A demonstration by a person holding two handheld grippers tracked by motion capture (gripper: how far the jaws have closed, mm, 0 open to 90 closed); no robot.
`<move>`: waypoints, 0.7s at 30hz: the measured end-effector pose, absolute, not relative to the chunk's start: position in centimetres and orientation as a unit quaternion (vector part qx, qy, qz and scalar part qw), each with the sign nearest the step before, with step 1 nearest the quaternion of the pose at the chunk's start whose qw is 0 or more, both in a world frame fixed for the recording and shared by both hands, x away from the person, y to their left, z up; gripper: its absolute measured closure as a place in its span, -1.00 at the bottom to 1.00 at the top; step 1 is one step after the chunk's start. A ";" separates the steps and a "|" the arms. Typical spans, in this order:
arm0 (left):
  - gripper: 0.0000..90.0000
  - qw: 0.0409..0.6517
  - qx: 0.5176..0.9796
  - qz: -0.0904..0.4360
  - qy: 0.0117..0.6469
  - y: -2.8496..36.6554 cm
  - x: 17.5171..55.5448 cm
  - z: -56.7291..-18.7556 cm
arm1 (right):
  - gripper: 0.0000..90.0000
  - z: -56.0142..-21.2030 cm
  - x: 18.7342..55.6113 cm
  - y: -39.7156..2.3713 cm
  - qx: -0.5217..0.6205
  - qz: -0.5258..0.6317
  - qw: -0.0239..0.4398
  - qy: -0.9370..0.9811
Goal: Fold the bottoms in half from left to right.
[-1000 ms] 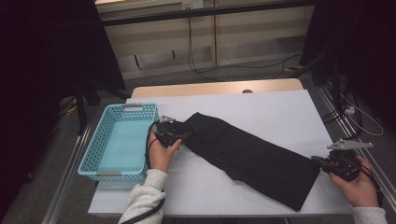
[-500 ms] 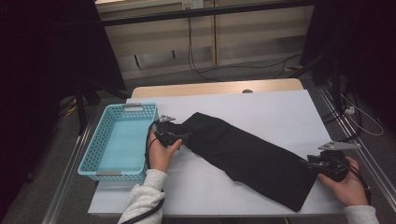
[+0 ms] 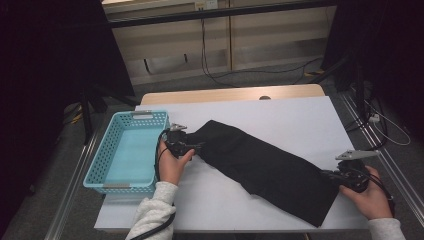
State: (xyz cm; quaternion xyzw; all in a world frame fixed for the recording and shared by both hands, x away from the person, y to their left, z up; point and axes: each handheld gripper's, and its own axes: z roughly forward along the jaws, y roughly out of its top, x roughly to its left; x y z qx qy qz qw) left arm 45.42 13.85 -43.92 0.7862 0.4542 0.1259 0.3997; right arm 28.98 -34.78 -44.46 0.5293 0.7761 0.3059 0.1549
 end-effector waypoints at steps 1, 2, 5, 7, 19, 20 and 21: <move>-0.55 0.399 0.786 0.128 0.455 13.9 45.4 -43.8 | 0.97 -44.2 28.9 -35.4 0.537 0.298 0.169 0.771; -0.55 0.403 0.783 0.130 0.455 14.0 45.4 -43.8 | 0.97 -44.1 28.8 -35.8 0.540 0.296 0.177 0.768; -0.59 0.398 0.781 0.136 0.461 14.3 45.5 -43.7 | 0.97 -43.8 28.8 -36.9 0.548 0.298 0.196 0.756; -0.60 0.398 0.781 0.135 0.462 14.4 45.5 -43.7 | 0.87 -44.0 28.9 -37.1 0.544 0.312 0.189 0.755; -0.63 0.390 0.787 0.129 0.460 14.4 45.5 -43.9 | -0.08 -43.8 31.5 -31.8 0.509 0.360 0.185 0.760; -0.63 0.389 0.788 0.129 0.460 14.5 45.5 -43.9 | -0.11 -43.8 31.7 -31.3 0.506 0.363 0.184 0.761; -0.63 0.389 0.788 0.129 0.460 14.5 45.5 -43.9 | -0.11 -43.8 31.7 -31.3 0.506 0.363 0.184 0.761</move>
